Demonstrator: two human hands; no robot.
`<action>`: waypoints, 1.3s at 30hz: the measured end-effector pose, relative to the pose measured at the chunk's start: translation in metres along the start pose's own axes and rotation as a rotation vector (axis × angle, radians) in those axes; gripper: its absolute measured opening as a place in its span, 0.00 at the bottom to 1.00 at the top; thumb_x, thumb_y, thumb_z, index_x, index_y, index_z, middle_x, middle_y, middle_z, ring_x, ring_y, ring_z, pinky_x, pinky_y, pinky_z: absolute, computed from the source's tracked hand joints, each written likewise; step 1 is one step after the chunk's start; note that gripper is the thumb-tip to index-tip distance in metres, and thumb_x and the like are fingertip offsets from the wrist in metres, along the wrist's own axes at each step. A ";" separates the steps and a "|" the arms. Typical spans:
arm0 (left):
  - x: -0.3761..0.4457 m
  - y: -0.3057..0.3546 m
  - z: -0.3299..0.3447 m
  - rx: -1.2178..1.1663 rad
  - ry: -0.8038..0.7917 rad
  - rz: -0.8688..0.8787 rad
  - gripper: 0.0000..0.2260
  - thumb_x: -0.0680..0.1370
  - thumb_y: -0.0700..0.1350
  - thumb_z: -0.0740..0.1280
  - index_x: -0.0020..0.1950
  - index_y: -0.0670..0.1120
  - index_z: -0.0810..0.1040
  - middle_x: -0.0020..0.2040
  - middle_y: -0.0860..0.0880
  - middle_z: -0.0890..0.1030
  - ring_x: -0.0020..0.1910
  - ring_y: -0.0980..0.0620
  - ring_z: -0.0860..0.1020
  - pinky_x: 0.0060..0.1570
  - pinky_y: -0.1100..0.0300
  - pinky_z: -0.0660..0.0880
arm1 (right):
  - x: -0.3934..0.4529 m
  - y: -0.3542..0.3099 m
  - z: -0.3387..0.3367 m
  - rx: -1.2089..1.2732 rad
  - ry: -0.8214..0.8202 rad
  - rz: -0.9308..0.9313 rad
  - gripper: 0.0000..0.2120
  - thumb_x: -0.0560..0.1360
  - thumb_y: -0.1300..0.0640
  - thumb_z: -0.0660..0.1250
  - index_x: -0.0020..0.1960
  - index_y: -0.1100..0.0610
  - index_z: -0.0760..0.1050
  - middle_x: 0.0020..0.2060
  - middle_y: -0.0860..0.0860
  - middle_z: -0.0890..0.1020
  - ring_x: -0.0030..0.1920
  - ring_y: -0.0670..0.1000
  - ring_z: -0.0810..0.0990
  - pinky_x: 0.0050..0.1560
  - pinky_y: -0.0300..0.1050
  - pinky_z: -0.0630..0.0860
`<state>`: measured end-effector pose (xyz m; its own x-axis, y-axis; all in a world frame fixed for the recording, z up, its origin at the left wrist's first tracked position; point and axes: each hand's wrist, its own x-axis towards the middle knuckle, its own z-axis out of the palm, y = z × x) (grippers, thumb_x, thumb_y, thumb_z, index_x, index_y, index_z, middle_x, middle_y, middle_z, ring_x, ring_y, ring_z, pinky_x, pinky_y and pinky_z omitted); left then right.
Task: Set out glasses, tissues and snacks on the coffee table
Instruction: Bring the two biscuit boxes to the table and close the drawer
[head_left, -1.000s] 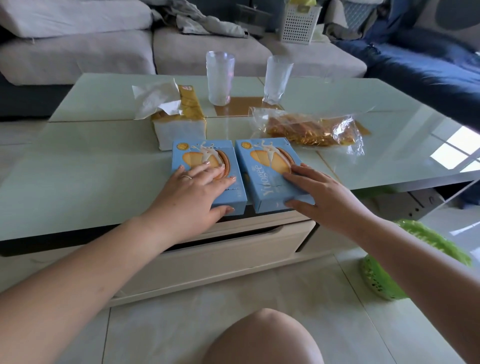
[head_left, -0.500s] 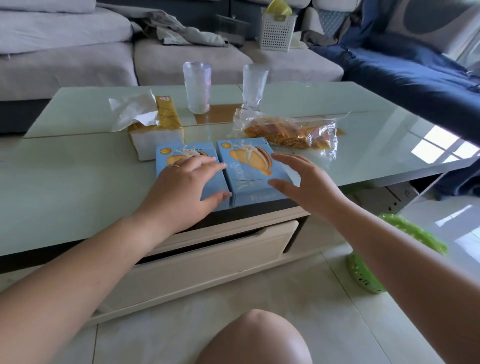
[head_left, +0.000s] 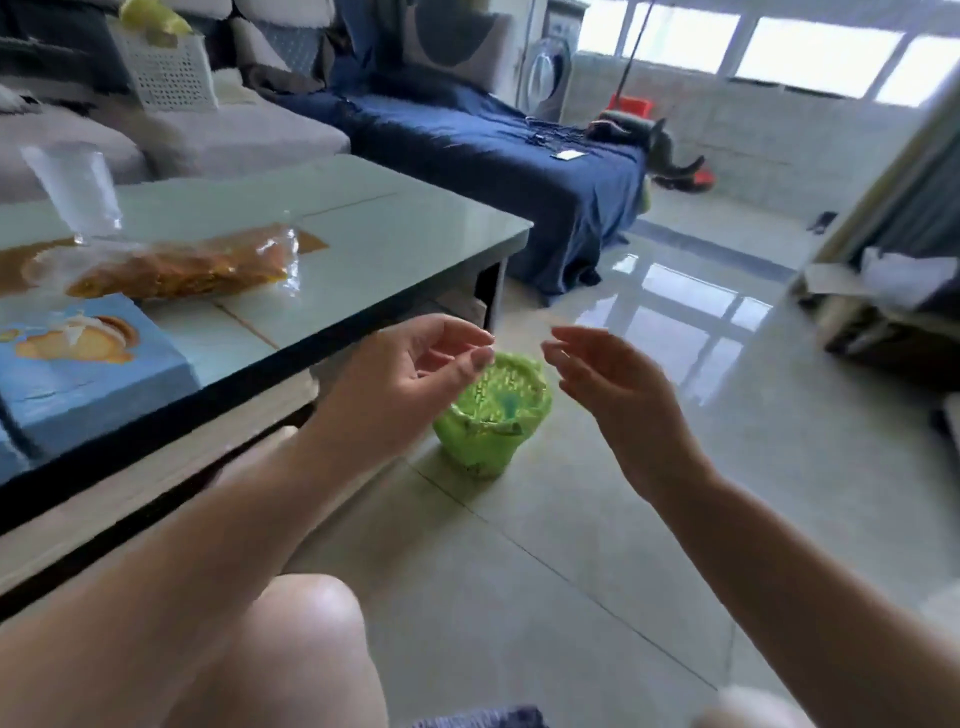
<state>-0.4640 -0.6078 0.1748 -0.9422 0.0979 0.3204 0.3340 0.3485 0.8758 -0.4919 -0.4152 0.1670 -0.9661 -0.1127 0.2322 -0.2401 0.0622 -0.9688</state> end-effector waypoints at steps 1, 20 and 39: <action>0.006 0.009 0.026 -0.030 -0.054 0.009 0.15 0.68 0.60 0.66 0.49 0.54 0.80 0.44 0.51 0.84 0.44 0.52 0.82 0.49 0.55 0.79 | -0.012 0.002 -0.030 -0.004 0.057 0.019 0.10 0.74 0.64 0.66 0.50 0.51 0.77 0.46 0.50 0.83 0.46 0.45 0.80 0.53 0.38 0.76; -0.065 0.104 0.491 -0.395 -1.100 -0.454 0.10 0.78 0.47 0.64 0.58 0.46 0.77 0.54 0.49 0.82 0.53 0.53 0.80 0.61 0.51 0.73 | -0.348 0.104 -0.335 0.637 1.160 0.486 0.08 0.78 0.58 0.61 0.56 0.56 0.75 0.51 0.51 0.80 0.54 0.49 0.78 0.60 0.48 0.70; -0.079 0.048 0.645 -0.286 -1.404 -0.943 0.24 0.77 0.54 0.64 0.71 0.50 0.64 0.74 0.46 0.63 0.65 0.47 0.72 0.62 0.50 0.71 | -0.336 0.195 -0.355 1.509 1.367 0.319 0.03 0.76 0.58 0.65 0.49 0.56 0.74 0.51 0.53 0.76 0.57 0.52 0.76 0.65 0.51 0.69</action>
<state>-0.3903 0.0025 -0.0417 -0.0479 0.7068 -0.7057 -0.4608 0.6112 0.6435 -0.2476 -0.0132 -0.0687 -0.5509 0.4322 -0.7140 -0.5248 -0.8445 -0.1063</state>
